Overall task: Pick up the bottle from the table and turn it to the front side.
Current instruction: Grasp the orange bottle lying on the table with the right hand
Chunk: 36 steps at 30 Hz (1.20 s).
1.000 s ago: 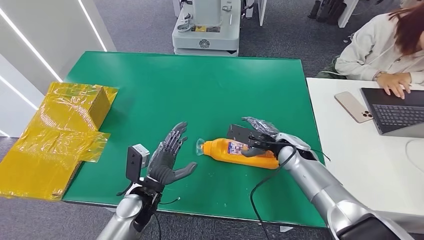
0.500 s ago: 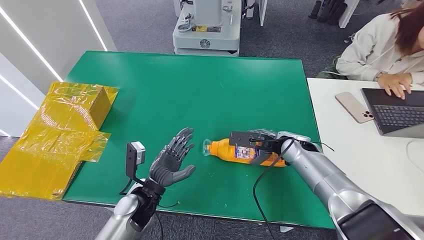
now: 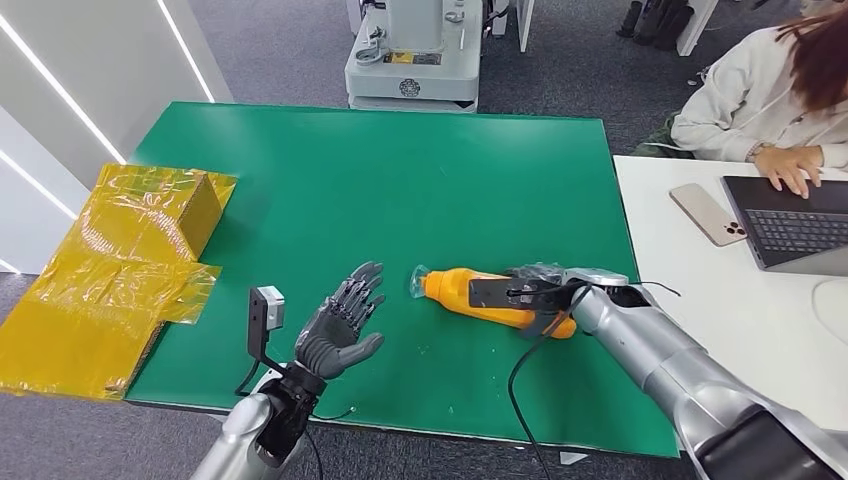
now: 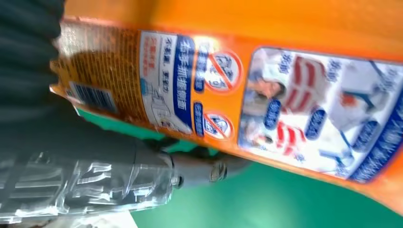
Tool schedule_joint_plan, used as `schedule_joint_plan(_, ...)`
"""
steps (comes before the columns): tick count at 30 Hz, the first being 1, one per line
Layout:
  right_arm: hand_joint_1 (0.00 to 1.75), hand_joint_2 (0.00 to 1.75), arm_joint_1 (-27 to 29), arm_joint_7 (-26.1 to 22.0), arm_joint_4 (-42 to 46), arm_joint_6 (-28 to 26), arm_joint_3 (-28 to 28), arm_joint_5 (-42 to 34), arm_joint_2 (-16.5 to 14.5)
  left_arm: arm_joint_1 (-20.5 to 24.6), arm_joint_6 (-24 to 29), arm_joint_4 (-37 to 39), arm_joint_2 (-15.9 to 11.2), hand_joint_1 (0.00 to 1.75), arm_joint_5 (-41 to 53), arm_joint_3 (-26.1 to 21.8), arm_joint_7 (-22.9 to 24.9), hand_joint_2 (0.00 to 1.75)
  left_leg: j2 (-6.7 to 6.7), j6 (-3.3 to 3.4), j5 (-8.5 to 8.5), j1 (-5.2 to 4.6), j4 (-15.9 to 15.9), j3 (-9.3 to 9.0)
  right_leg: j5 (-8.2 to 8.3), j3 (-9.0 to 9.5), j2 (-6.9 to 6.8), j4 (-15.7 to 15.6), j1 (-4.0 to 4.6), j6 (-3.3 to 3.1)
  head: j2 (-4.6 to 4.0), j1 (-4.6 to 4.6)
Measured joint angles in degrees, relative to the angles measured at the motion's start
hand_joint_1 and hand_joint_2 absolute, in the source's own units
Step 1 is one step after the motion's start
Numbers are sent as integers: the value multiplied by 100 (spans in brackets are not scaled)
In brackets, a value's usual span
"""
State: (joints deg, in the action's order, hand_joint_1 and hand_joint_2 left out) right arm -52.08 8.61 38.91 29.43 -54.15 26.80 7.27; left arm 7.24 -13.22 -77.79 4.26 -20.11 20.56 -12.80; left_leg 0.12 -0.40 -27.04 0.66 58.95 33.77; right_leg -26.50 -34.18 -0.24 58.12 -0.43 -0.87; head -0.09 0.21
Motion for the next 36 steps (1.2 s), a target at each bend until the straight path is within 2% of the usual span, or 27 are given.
schedule_joint_plan(1,11,175,-4,12,33,-20,-48,35,18,-15,-1,0,5,0,0,-16,4,175,0,0,0,0,0,0,0,0,0,0,0,0,0,0)
schedule_joint_plan(3,87,175,-19,42,97,-67,-136,99,46,-41,-1,0,11,0,0,-49,17,175,0,0,0,0,0,0,0,0,0,0,0,0,0,1)
schedule_joint_plan(4,130,175,-31,65,130,-92,-182,144,57,-56,-1,0,13,0,0,-64,31,175,0,0,0,0,0,0,0,-1,0,0,0,0,0,0)
schedule_joint_plan(5,163,175,-48,99,164,-114,-233,197,67,-74,-1,0,17,0,-1,-79,45,175,0,0,0,0,0,0,0,-1,0,0,0,0,0,0)
schedule_joint_plan(7,175,175,-90,172,223,-134,-337,318,83,-106,-1,0,30,0,-4,-99,69,175,0,0,0,0,0,0,0,-1,0,0,0,0,0,-1)
schedule_joint_plan(19,175,175,-190,259,453,-237,-715,512,226,-194,-2,0,99,0,-17,-167,92,175,-1,0,0,0,0,0,0,0,0,-1,0,0,0,1)
schedule_joint_plan(25,175,175,-7,142,666,-471,-770,379,457,-290,-32,-1,104,0,-8,-196,121,175,-1,1,-1,0,0,-2,0,1,-1,-2,0,0,0,-1)
schedule_joint_plan(29,175,175,397,-244,981,-939,-467,-433,742,-450,-22,-3,95,0,174,-212,-20,175,-6,4,-4,1,0,-5,-3,7,-6,-5,0,3,1,0)
schedule_joint_plan(33,175,175,1121,-936,1398,-1247,289,-1810,948,-514,239,-4,74,0,564,-246,-272,175,-8,6,-6,1,0,-5,-4,13,-10,-7,1,5,0,1)
schedule_joint_plan(36,175,175,1751,-1325,1786,-1671,868,-2241,947,-463,521,-40,46,0,946,-253,-413,175,-6,7,-8,2,0,-6,-4,14,-9,-6,2,5,0,0)
